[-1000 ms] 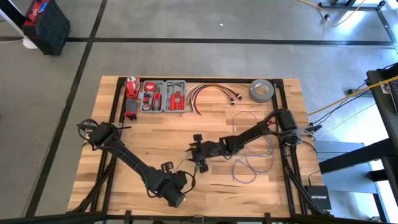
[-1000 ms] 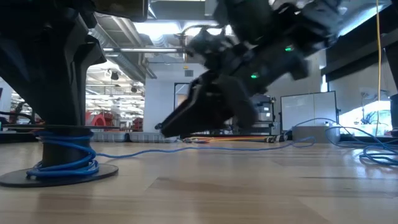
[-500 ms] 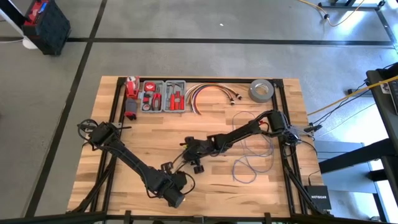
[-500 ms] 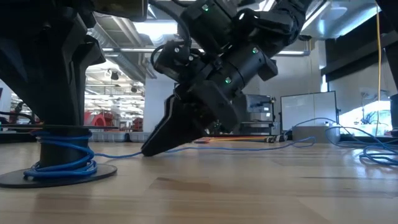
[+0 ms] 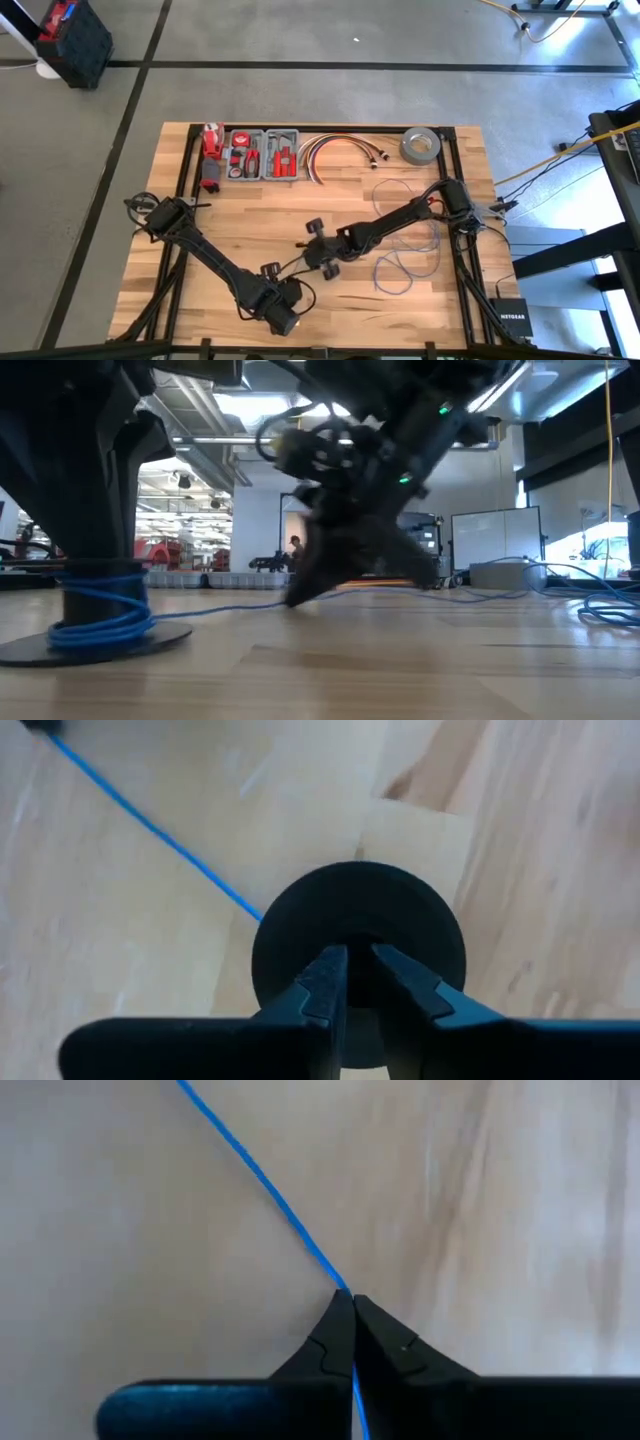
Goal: Coil cords
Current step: Uncoil the blue wire into the black spool
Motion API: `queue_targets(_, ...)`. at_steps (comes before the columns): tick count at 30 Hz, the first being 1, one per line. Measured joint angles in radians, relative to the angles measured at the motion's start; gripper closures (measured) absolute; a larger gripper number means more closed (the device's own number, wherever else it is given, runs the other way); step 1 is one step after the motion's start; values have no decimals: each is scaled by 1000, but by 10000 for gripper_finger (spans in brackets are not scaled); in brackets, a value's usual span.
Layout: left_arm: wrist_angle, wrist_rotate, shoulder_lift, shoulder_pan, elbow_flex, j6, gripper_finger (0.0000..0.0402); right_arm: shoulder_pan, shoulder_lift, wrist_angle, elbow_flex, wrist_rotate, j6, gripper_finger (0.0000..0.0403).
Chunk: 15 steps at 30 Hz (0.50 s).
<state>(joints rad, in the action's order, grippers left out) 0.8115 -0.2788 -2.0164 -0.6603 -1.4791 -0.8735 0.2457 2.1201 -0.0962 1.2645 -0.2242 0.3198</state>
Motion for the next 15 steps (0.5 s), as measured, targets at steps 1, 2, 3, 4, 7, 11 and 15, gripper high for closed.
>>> queue_targets(1,-3,4,0,-1,-5,7,361,6,-14,-49,-1,-26,0,399)
queue_targets(2,-5,10,0,-1,-7,13,361,13,-26,-101,-2,-57,-2,399)
queue_targets(3,-4,22,0,0,-8,13,361,21,-38,-154,-2,-90,-11,399)
queue_targets(4,-4,33,0,1,-9,12,361,26,-50,-211,-3,-119,-26,399)
queue_targets(7,-1,35,1,2,-12,7,361,35,-74,-363,-2,-154,-85,400)
queue_targets(11,16,28,2,5,-13,-24,361,40,-88,-511,-2,-185,-161,401)
queue_targets(15,18,29,4,6,-13,-28,361,45,-106,-542,-40,-194,-204,401)
